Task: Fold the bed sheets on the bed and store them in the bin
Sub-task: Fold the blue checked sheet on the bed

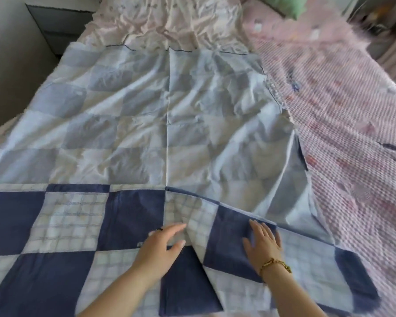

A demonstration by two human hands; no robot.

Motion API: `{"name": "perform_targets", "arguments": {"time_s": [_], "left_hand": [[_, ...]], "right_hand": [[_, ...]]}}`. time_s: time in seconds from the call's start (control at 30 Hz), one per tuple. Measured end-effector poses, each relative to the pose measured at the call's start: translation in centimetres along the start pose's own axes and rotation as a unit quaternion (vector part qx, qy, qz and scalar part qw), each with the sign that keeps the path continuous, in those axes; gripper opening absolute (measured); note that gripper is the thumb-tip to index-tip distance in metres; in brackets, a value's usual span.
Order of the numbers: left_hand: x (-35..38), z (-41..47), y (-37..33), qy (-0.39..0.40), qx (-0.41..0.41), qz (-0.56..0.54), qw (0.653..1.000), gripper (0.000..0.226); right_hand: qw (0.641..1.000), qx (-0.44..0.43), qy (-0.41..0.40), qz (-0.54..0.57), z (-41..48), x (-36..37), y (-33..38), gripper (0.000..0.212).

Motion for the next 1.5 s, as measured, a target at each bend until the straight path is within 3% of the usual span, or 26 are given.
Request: {"name": "perform_targets", "arguments": {"time_s": [0.17, 0.33, 0.47, 0.6, 0.67, 0.77, 0.93, 1.07, 1.17, 1.23, 1.3, 1.33, 1.43, 1.5], "left_hand": [[17.0, 4.8, -13.0, 0.113, 0.081, 0.008, 0.99, 0.043], [26.8, 8.9, -19.3, 0.16, 0.109, 0.189, 0.963, 0.059], [30.3, 10.9, -20.5, 0.202, 0.078, 0.312, 0.925, 0.075], [31.4, 11.8, -21.3, 0.233, 0.084, 0.322, 0.914, 0.083], [30.7, 11.4, -21.7, 0.245, 0.065, 0.254, 0.933, 0.075], [28.5, 9.9, -21.0, 0.288, 0.001, 0.083, 0.954, 0.035], [24.6, 8.3, -23.7, 0.303, 0.056, 0.076, 0.948, 0.071], [25.0, 7.5, -24.2, 0.405, 0.005, 0.049, 0.913, 0.063], [23.8, 7.6, -24.2, 0.384, 0.004, 0.071, 0.921, 0.024], [21.8, 7.5, -23.6, 0.347, 0.005, 0.083, 0.934, 0.023], [19.2, 6.4, -23.0, 0.32, 0.004, 0.062, 0.945, 0.019], [18.0, 5.5, -22.8, 0.31, 0.006, 0.041, 0.95, 0.009], [14.4, 3.3, -22.4, 0.271, 0.002, -0.02, 0.962, 0.052], [12.3, 2.7, -22.3, 0.221, -0.003, -0.026, 0.975, 0.052]], "right_hand": [[0.996, 0.045, 0.003, 0.081, -1.6, -2.5, -16.0, 0.054], [0.972, 0.108, 0.006, 0.209, -2.9, -2.1, -27.1, 0.056], [0.89, 0.116, 0.034, 0.44, -2.5, -1.0, -29.6, 0.056], [0.852, 0.043, 0.032, 0.52, -2.0, -2.2, -28.0, 0.044], [0.86, -0.007, 0.029, 0.51, -2.3, -3.5, -27.0, 0.048], [0.871, -0.08, 0.05, 0.482, -3.3, -5.2, -25.2, 0.054], [0.894, -0.179, 0.081, 0.404, -4.3, -6.8, -21.4, 0.047], [0.894, -0.238, 0.086, 0.369, -5.5, -7.8, -18.8, 0.051], [0.883, -0.227, 0.061, 0.407, -5.7, -7.8, -19.1, 0.057], [0.851, -0.192, 0.039, 0.487, -5.4, -7.3, -20.7, 0.05], [0.83, -0.135, 0.041, 0.54, -4.8, -6.1, -22.5, 0.057], [0.841, -0.111, 0.047, 0.528, -4.5, -5.6, -23.2, 0.057], [0.93, -0.092, 0.08, 0.346, -3.3, -5.0, -23.4, 0.064], [0.961, -0.118, 0.12, 0.218, -2.1, -4.6, -22.1, 0.073]]}}
Point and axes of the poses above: each hand's wrist, its own z-axis towards the middle knuckle, its own x-axis out of the palm, y = z × x, the point moved 9 cm from there along z, towards the middle knuckle, and after that the axes turned 7 degrees about y, right-handed, at the moved point
